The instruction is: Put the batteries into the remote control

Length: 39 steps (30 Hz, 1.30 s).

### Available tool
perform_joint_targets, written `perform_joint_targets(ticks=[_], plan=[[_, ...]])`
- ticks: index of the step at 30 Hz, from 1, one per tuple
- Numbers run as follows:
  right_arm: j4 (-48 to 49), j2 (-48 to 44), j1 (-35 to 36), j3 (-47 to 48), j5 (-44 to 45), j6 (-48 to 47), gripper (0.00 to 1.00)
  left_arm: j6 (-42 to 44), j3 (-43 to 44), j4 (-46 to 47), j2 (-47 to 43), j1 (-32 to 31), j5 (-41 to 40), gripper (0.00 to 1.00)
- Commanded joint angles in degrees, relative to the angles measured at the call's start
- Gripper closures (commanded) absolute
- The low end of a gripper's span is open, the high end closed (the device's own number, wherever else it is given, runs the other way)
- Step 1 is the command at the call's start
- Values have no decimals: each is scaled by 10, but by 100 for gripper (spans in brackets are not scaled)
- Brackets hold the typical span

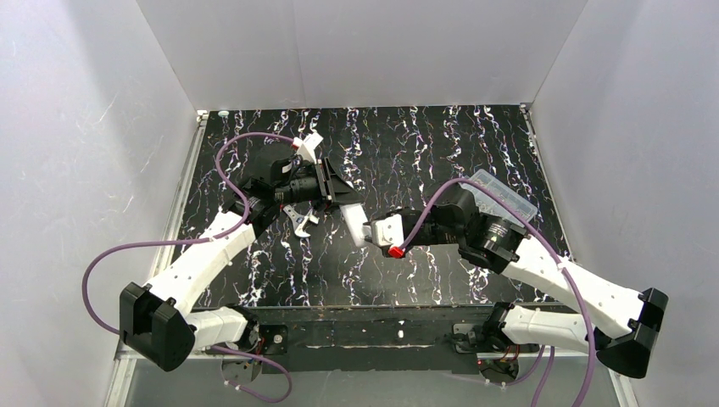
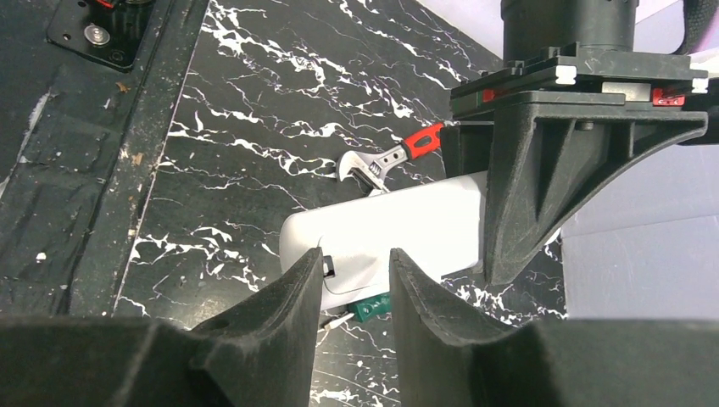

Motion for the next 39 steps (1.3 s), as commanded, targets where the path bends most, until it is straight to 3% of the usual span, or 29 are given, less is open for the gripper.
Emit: perform_joint_targets(ticks=[1,39], plan=[[35,-15,-1,-6,37,-24,59,-13,28,18,-3,-6,53,100],[73,-40,-1,-26,66,-22,60,-16,22,22,-1,-6,58,100]])
